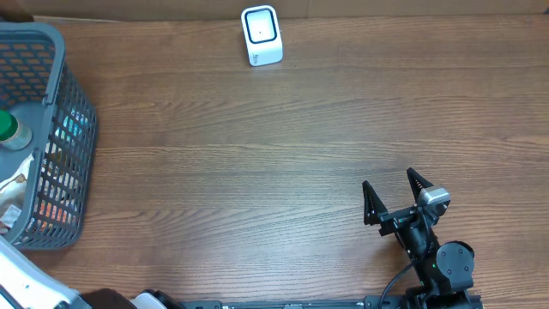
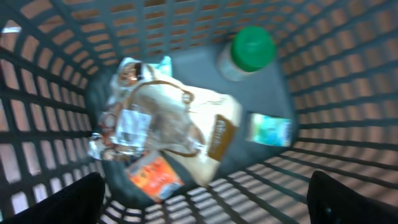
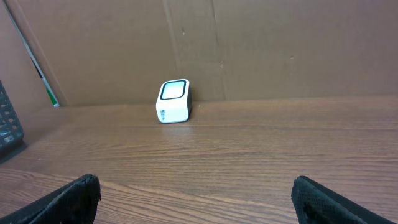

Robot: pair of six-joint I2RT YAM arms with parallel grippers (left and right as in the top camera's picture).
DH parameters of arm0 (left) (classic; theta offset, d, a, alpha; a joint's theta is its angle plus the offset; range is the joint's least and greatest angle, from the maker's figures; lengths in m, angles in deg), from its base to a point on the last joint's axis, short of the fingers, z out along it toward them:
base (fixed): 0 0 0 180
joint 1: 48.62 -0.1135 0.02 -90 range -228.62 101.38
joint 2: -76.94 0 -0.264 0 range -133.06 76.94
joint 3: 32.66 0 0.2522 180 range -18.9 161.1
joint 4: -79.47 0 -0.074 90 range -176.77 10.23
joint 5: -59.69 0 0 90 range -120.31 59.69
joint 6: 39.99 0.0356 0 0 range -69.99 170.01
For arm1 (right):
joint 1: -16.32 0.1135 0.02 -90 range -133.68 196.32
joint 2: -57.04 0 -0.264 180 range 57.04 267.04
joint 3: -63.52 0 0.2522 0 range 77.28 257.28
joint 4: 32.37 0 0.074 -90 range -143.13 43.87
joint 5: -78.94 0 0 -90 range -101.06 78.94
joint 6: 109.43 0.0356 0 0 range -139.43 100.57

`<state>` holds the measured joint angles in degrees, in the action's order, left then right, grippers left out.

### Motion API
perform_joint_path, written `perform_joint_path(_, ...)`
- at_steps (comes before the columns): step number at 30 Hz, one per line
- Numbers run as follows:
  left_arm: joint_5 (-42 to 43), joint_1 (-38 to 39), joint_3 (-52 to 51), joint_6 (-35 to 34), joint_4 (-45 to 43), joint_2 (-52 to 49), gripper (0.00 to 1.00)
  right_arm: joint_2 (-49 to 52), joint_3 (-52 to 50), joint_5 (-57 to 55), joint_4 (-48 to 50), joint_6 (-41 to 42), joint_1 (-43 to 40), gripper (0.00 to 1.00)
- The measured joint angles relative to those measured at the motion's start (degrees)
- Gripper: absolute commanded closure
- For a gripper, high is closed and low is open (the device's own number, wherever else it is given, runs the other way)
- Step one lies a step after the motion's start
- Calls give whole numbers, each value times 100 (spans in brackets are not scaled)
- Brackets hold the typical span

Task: Scan the item barcode
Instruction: 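Move the left gripper left and down into the grey basket, then grasp the clear snack bag with the left gripper and lift it out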

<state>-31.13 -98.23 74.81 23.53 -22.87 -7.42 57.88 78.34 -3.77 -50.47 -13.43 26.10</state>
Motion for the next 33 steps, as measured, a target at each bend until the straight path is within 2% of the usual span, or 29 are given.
perform_joint_path(9,-302,-249,2,245,133,-966,17,0,0,0,2,-2,0,0)
perform_joint_path(17,-354,-682,2,269,282,-1521,16,0,0,0,0,0,0,0)
perform_joint_path(33,-544,-688,2,271,96,-2463,11,0,0,-2,0,0,0,0)
